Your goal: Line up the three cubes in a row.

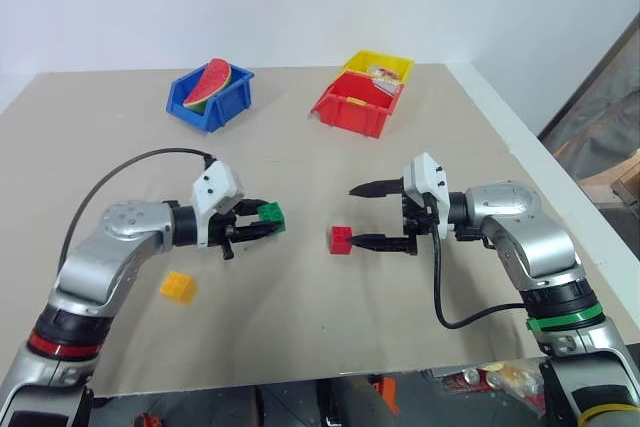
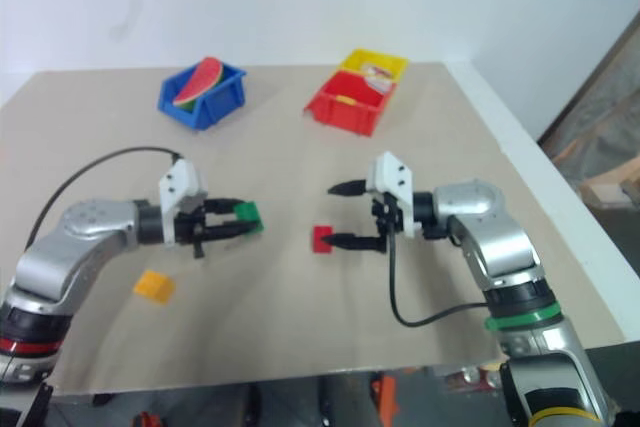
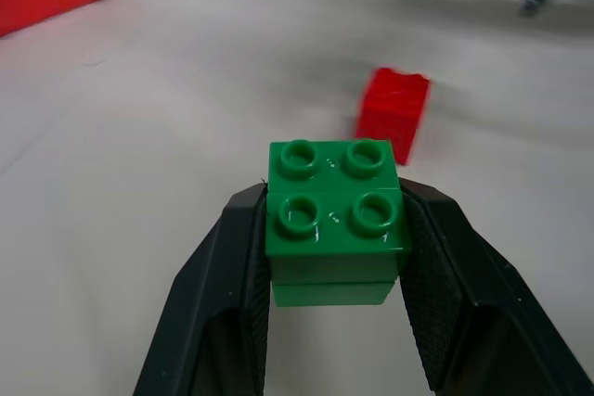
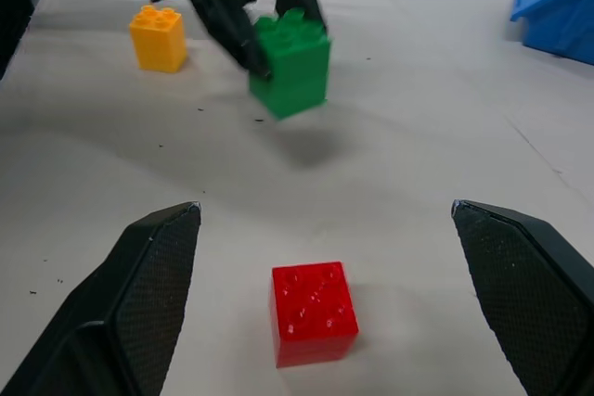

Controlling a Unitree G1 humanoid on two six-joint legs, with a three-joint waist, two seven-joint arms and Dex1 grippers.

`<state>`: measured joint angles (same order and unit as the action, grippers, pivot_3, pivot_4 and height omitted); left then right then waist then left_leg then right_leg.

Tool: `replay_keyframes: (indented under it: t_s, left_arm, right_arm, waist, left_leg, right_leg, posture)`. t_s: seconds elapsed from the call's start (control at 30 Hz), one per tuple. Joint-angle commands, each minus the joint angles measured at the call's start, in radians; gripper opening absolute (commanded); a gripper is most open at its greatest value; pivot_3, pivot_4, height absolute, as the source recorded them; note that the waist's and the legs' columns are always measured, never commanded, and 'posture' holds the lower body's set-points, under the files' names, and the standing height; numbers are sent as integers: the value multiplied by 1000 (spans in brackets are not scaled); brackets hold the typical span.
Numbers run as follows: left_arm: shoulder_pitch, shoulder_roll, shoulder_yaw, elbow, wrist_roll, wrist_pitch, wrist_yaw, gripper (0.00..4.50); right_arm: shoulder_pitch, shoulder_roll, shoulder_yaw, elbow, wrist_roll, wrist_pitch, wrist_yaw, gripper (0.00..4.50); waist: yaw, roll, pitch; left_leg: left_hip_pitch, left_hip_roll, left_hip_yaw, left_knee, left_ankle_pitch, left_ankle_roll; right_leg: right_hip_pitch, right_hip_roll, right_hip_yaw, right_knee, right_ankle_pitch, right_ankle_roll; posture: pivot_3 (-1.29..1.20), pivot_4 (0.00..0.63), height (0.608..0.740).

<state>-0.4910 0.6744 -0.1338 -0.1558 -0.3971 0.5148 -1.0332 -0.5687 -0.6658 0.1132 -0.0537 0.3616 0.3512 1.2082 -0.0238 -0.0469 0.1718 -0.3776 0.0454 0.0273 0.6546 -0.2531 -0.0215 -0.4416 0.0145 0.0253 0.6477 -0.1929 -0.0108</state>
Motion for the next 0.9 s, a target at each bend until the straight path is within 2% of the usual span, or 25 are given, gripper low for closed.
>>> replay_keyframes:
  t_s: [0.03,0.27,0.9]
  left_arm:
    - [-44,1,-43,45,15,-37,-82,1614]
    - [-81,-23,-102,119,47,-81,-163,1614]
    - [-115,-112,-121,236,146,-176,-151,1614]
  right_arm:
    - [17,-24,-40,-60,16,3,-18,4500]
    - [63,-47,-58,-98,14,7,-50,4500]
    - [88,-66,-68,-122,22,23,-72,4500]
  waist:
    - [0,0,0]
    - [0,0,0]
    - [0,0,0]
  left_leg:
    - [0,0,0,0,0,0]
    - [0,1,0,0,0,1]
    - [-1,0,0,0,0,1]
  right_leg:
    - [0,0,0,0,0,0]
    - [0,1,0,0,-1,0]
    - [0,1,0,0,-1,0]
  posture:
    - [0,150,740]
    - [0,150,740]
    - [0,150,740]
